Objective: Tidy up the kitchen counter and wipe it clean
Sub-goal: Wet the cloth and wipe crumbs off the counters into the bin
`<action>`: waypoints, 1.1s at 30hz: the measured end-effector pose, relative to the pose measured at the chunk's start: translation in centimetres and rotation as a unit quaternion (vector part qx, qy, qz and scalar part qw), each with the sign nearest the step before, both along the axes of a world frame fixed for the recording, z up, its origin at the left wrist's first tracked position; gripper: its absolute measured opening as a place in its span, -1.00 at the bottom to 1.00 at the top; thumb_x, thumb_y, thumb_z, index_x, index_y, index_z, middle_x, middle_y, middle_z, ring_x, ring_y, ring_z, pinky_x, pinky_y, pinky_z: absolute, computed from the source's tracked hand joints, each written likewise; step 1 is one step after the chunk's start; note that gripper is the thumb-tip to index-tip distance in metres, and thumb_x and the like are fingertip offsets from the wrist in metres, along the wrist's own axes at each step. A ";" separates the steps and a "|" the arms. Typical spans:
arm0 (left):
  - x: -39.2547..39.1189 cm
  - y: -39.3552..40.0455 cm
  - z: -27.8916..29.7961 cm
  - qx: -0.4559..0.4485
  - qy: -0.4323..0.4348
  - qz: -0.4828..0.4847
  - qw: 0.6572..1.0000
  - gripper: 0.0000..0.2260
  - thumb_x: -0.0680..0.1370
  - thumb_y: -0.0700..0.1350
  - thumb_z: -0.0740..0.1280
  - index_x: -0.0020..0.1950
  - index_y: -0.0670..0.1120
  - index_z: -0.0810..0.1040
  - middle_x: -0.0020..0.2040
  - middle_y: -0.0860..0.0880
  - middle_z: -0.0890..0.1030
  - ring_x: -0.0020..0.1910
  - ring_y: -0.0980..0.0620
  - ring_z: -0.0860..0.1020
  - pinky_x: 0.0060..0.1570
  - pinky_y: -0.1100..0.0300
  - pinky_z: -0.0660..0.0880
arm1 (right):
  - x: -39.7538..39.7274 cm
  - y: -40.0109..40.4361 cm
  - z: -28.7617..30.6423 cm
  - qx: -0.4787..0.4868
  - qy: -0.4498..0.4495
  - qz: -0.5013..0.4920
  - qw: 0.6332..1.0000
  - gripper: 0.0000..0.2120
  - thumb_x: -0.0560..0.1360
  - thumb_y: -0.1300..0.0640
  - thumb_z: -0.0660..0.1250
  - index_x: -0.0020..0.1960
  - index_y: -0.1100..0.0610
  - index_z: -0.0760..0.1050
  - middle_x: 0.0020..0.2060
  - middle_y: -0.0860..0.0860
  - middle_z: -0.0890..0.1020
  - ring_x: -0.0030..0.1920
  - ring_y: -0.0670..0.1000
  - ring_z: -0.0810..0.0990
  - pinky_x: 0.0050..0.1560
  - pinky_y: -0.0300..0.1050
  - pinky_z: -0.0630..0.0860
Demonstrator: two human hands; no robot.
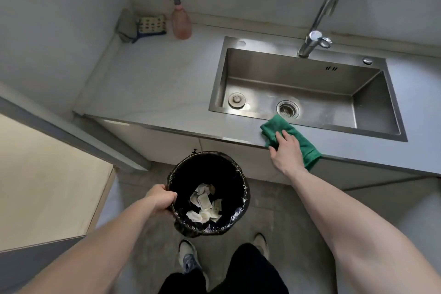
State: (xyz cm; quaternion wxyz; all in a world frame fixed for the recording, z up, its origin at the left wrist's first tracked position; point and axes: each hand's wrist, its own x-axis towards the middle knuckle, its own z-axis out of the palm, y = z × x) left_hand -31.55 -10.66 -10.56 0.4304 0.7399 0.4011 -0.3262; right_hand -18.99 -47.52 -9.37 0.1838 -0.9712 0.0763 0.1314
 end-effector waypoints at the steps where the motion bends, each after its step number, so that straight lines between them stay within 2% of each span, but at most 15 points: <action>1: 0.3 1.4 0.2 -0.002 0.001 -0.001 1.000 -0.76 0.35 -0.32 0.36 0.00 -0.21 0.63 -0.18 -0.22 0.72 -0.28 -0.20 0.72 -0.29 -0.09 0.70 | 0.2 1.9 0.2 0.007 0.004 0.006 1.000 -0.40 0.63 0.02 0.29 0.61 0.11 0.21 0.60 0.07 0.20 0.60 0.19 0.09 0.58 0.08 0.09; 4: 1.0 4.3 0.9 -0.005 0.010 -0.004 1.000 -0.78 0.42 -0.36 0.35 0.04 -0.23 0.62 -0.17 -0.20 0.69 -0.35 -0.12 0.69 -0.46 0.13 0.61 | 0.7 6.7 0.9 0.024 0.010 0.032 0.999 -0.39 0.63 0.02 0.28 0.62 0.09 0.19 0.62 0.04 0.17 0.61 0.17 0.08 0.58 0.05 0.06; 7: 2.1 6.7 0.6 -0.011 0.022 -0.004 1.000 -0.77 0.44 -0.39 0.33 0.07 -0.24 0.60 -0.14 -0.21 0.68 -0.30 -0.12 0.68 -0.46 0.14 0.61 | 1.3 10.6 0.9 0.047 0.011 0.036 0.998 -0.43 0.65 -0.03 0.21 0.62 0.08 0.20 0.62 0.03 0.15 0.62 0.14 0.02 0.60 0.04 0.01; 10: 3.0 8.5 0.0 -0.023 0.032 0.006 0.999 -0.77 0.45 -0.43 0.29 0.06 -0.26 0.59 -0.18 -0.22 0.67 -0.28 -0.14 0.67 -0.33 0.03 0.68 | 2.4 13.7 1.2 0.064 0.006 0.015 0.998 -0.46 0.70 -0.06 0.06 0.61 0.14 0.19 0.63 0.07 0.12 0.63 0.15 -0.06 0.62 0.04 -0.09; 14: 4.3 11.0 -0.6 -0.032 0.035 0.026 0.999 -0.79 0.43 -0.43 0.30 0.02 -0.25 0.59 -0.14 -0.24 0.68 -0.20 -0.17 0.69 -0.09 -0.13 0.70 | 4.1 17.7 1.8 0.038 -0.015 0.086 0.995 -0.51 0.73 0.04 -0.01 0.60 0.22 0.20 0.62 0.12 0.14 0.63 0.11 -0.04 0.61 -0.04 -0.21; 17: 5.3 12.7 -0.4 -0.028 0.033 0.035 0.998 -0.82 0.45 -0.41 0.32 0.00 -0.22 0.57 -0.10 -0.25 0.67 -0.18 -0.17 0.68 -0.05 -0.13 0.69 | 5.0 20.6 1.0 0.089 -0.028 0.136 0.986 -0.54 0.71 0.04 0.06 0.56 0.14 0.32 0.62 0.05 0.18 0.62 0.09 0.04 0.60 -0.09 -0.06; 19: 5.7 13.9 -0.2 -0.026 0.038 0.038 0.998 -0.82 0.45 -0.39 0.33 0.02 -0.22 0.57 -0.10 -0.24 0.67 -0.20 -0.16 0.68 -0.09 -0.08 0.70 | 5.5 22.5 0.5 0.113 -0.029 0.169 0.979 -0.58 0.69 0.06 0.13 0.52 0.09 0.40 0.61 0.00 0.20 0.61 0.07 0.12 0.58 -0.10 0.09; 22: 6.4 16.2 -0.3 -0.036 0.052 0.030 0.998 -0.75 0.43 -0.37 0.35 0.08 -0.23 0.58 -0.09 -0.23 0.69 -0.20 -0.14 0.70 -0.16 -0.04 0.71 | 6.4 24.4 1.0 0.112 -0.072 0.174 0.976 -0.57 0.62 0.15 0.25 0.48 0.09 0.44 0.58 0.04 0.26 0.56 0.08 0.22 0.54 -0.03 0.24; 24: 7.1 17.3 -0.3 -0.045 0.060 0.020 0.997 -0.71 0.41 -0.37 0.35 0.12 -0.23 0.59 -0.05 -0.23 0.70 -0.18 -0.14 0.71 -0.19 -0.01 0.71 | 7.2 24.5 1.2 0.082 -0.101 0.172 0.976 -0.49 0.58 0.09 0.34 0.52 0.07 0.39 0.58 0.05 0.27 0.54 0.13 0.24 0.54 0.06 0.26; 26: 7.7 18.5 -0.1 -0.051 0.066 0.009 0.996 -0.71 0.42 -0.37 0.34 0.13 -0.21 0.58 -0.04 -0.21 0.70 -0.20 -0.11 0.71 -0.24 0.06 0.68 | 8.0 24.4 0.7 0.053 -0.068 0.176 0.981 -0.36 0.56 -0.09 0.38 0.58 0.00 0.28 0.60 0.03 0.21 0.57 0.14 0.19 0.56 0.10 0.21; 28: 8.1 19.3 0.3 -0.057 0.068 -0.002 0.996 -0.72 0.45 -0.37 0.33 0.13 -0.20 0.58 -0.07 -0.19 0.69 -0.25 -0.07 0.70 -0.32 0.14 0.64 | 8.0 23.9 -0.1 0.029 -0.020 0.182 0.983 -0.29 0.56 -0.22 0.33 0.62 -0.05 0.18 0.62 0.01 0.16 0.60 0.14 0.13 0.58 0.12 0.15; 33: 9.6 22.0 0.2 -0.072 0.065 -0.041 0.994 -0.77 0.49 -0.39 0.29 0.10 -0.20 0.58 -0.14 -0.15 0.66 -0.29 -0.03 0.66 -0.44 0.23 0.58 | 7.9 24.9 -1.2 -0.018 -0.026 0.175 0.984 -0.26 0.56 -0.25 0.31 0.63 -0.01 0.17 0.61 0.04 0.19 0.60 0.16 0.13 0.54 0.20 0.20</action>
